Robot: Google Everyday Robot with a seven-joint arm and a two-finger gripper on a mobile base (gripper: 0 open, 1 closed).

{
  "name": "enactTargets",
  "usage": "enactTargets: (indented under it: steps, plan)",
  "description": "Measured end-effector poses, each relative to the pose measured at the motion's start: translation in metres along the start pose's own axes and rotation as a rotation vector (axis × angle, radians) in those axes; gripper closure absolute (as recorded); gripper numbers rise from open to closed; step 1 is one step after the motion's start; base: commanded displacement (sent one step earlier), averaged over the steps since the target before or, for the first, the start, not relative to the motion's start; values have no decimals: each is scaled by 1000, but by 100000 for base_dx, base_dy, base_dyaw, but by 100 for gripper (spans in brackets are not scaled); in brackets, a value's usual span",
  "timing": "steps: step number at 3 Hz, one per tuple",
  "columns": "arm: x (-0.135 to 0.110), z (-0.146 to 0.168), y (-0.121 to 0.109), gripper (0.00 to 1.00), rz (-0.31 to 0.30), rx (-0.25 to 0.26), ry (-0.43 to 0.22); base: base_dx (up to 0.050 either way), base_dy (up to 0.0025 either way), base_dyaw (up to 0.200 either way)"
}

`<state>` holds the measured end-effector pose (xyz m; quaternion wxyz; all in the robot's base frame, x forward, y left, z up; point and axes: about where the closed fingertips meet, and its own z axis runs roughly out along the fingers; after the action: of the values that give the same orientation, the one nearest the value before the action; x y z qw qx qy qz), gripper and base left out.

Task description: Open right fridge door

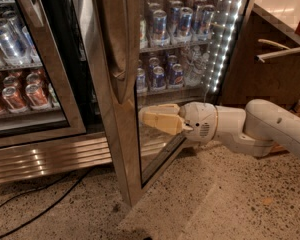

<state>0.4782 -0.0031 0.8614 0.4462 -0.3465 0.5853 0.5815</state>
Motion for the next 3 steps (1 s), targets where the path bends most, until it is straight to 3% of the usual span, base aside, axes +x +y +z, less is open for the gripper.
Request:
enactTargets:
  steps: [1,2,3]
  plan:
    - [-6,0,26,100,-45,-8,8,0,0,0]
    - [11,2,58,100,-59,-21,8,0,0,0]
    - [65,3,98,100,-10,-30,19,0,0,0]
